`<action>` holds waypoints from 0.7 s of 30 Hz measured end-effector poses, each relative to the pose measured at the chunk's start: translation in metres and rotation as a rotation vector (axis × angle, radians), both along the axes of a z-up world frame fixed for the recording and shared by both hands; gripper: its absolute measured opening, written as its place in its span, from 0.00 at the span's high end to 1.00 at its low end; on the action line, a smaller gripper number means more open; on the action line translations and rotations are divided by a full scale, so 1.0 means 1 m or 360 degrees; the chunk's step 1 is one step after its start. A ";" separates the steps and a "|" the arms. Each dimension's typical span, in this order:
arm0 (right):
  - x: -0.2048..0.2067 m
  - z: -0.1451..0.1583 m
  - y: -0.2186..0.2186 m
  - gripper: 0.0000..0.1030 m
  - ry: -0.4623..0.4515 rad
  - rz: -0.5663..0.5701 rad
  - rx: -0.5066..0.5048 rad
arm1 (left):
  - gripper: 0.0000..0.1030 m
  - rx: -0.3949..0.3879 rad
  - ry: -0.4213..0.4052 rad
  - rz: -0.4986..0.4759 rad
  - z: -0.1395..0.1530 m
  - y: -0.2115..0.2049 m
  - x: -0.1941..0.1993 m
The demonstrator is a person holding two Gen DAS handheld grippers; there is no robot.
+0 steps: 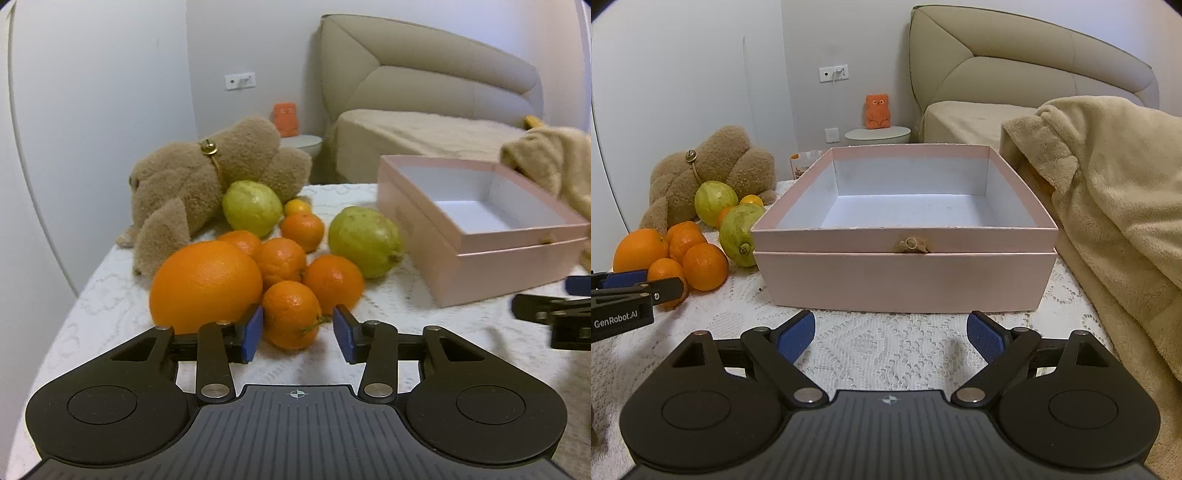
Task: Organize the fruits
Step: 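Move the left tool to a tangerine in the fruit pile and grasp it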
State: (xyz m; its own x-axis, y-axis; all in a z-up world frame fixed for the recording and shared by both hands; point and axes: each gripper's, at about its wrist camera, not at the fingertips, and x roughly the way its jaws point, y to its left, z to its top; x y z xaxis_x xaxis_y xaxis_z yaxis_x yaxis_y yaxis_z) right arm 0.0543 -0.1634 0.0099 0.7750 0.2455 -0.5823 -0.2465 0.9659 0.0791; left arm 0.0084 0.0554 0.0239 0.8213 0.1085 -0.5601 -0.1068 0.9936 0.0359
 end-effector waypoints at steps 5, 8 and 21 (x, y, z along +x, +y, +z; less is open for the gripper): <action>-0.002 0.000 0.004 0.13 -0.0007 0.0013 -0.0032 | 0.66 -0.0273 0.0003 -0.0189 0.008 0.010 -0.020; 0.000 -0.001 0.003 0.13 0.0008 0.0001 -0.0033 | 0.64 -0.0278 -0.0035 -0.0154 0.012 0.011 -0.027; 0.004 -0.004 0.002 0.13 0.0058 -0.0012 -0.0021 | 0.63 -0.0225 0.0062 -0.0172 0.003 -0.007 -0.001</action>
